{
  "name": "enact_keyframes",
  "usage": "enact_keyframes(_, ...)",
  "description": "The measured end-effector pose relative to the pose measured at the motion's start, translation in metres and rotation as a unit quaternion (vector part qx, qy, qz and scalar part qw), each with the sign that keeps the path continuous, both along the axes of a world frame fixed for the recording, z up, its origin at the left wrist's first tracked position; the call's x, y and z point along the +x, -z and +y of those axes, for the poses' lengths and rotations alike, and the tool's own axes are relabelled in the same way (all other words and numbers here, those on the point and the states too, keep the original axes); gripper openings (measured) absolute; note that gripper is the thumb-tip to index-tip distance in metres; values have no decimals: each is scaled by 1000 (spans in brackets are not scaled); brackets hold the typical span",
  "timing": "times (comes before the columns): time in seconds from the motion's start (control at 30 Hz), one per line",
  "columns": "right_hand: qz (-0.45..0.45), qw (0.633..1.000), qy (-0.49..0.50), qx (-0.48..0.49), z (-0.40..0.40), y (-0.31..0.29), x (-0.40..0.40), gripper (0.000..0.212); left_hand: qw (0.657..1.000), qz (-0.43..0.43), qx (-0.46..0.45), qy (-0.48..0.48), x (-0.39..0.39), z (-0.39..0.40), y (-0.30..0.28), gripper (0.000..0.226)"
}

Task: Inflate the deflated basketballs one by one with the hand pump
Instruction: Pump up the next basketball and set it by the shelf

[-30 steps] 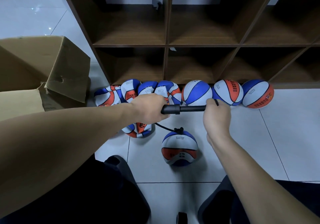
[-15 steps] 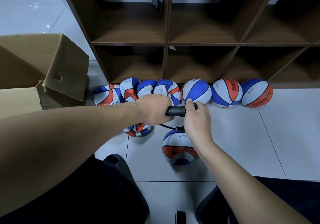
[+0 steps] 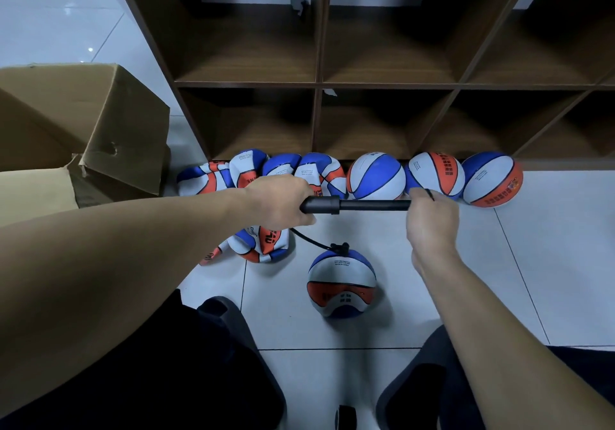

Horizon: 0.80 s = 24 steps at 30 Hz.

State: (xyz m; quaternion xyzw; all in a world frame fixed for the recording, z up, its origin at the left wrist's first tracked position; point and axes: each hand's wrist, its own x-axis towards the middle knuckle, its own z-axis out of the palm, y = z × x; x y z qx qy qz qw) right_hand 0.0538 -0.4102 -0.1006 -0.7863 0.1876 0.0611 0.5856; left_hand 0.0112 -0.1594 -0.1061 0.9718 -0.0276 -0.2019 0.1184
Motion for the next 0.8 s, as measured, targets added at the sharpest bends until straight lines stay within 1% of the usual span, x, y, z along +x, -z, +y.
enact_keyframes(0.03,2,1000,3,4,-2,-2,2,46,1000,-2,-1,-3,1,1,0,24)
enact_keyframes(0.07,-1,1000,0,6,-4,-4,3,49,1000,-4,-3,-6,1,2,-1,24)
enact_keyframes(0.23,-29,1000,3,4,-1,-12,5,44,1000,-9,-6,-9,-2,-2,-1,22)
enact_keyframes(0.3,-38,999,9,2,4,-10,-1,44,1000,-12,7,-13,-5,-7,-1,25)
enact_keyframes(0.4,-60,998,12,-11,13,-4,-12,38,999,-16,11,-27,-7,-15,-3,32)
enact_keyframes(0.57,-87,996,-18,-25,27,-3,-21,35,999,-31,-2,-39,-6,-25,-10,32)
enact_keyframes(0.7,-76,995,-48,-39,35,-2,-31,35,999,-46,4,-26,-6,-31,-14,33)
enact_keyframes(0.8,-62,996,-63,-19,41,2,-41,38,999,-39,9,-9,-7,-34,-13,32)
